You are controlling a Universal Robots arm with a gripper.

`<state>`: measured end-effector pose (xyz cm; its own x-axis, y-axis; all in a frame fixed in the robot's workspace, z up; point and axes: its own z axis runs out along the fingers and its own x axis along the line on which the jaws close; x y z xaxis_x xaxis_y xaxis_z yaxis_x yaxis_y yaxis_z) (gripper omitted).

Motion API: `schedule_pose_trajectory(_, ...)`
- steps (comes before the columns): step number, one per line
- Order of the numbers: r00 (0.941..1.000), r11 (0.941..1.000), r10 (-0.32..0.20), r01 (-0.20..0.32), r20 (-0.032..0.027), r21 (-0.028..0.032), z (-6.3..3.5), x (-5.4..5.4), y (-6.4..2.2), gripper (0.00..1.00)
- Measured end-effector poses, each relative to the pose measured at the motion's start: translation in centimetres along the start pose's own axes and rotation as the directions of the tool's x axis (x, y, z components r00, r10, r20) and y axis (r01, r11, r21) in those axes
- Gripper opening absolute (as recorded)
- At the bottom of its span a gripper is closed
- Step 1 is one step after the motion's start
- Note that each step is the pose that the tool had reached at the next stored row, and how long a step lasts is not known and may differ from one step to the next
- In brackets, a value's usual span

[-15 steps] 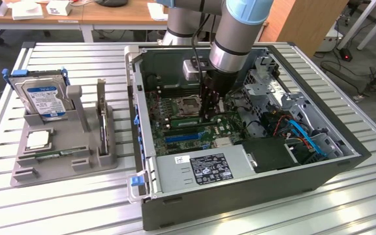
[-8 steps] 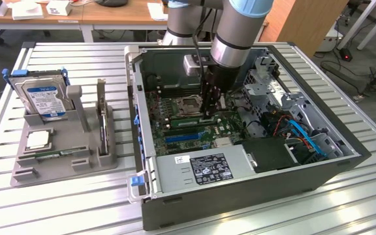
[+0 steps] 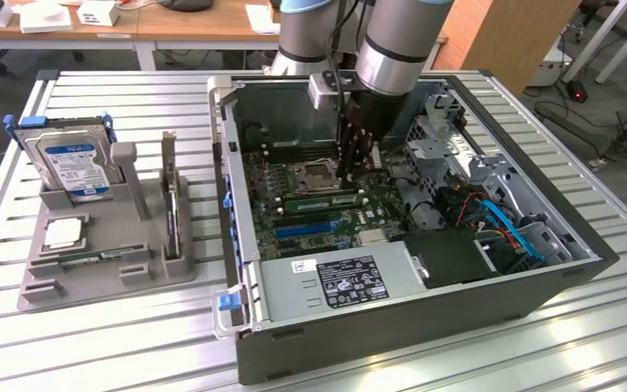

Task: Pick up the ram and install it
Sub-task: 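Insert the ram into the slot, then press down the ram until it locks into place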

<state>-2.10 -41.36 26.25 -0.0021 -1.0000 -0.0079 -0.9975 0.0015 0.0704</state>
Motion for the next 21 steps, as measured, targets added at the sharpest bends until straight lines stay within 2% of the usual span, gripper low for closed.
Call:
schedule_pose_trajectory(15, 1.0, 1.0, 0.0, 0.0, 0.0, 0.0, -0.14, 0.0, 0.01, 0.3)
schedule_pose_trajectory(16, 1.0, 1.0, 0.0, 0.0, 0.0, 0.0, -0.14, 0.0, 0.01, 0.29)
schedule_pose_trajectory(17, 1.0, 1.0, 0.0, 0.0, 0.0, 0.0, -0.14, 0.0, 0.01, 0.22)
schedule_pose_trajectory(18, 1.0, 1.0, 0.0, 0.0, 0.0, 0.0, -0.14, 0.0, 0.01, 0.22)
schedule_pose_trajectory(20, 1.0, 1.0, 0.0, 0.0, 0.0, 0.0, -0.14, 0.0, 0.01, 0.1)
schedule_pose_trajectory(21, 1.0, 1.0, 0.0, 0.0, 0.0, 0.0, -0.14, 0.0, 0.01, 0.1)
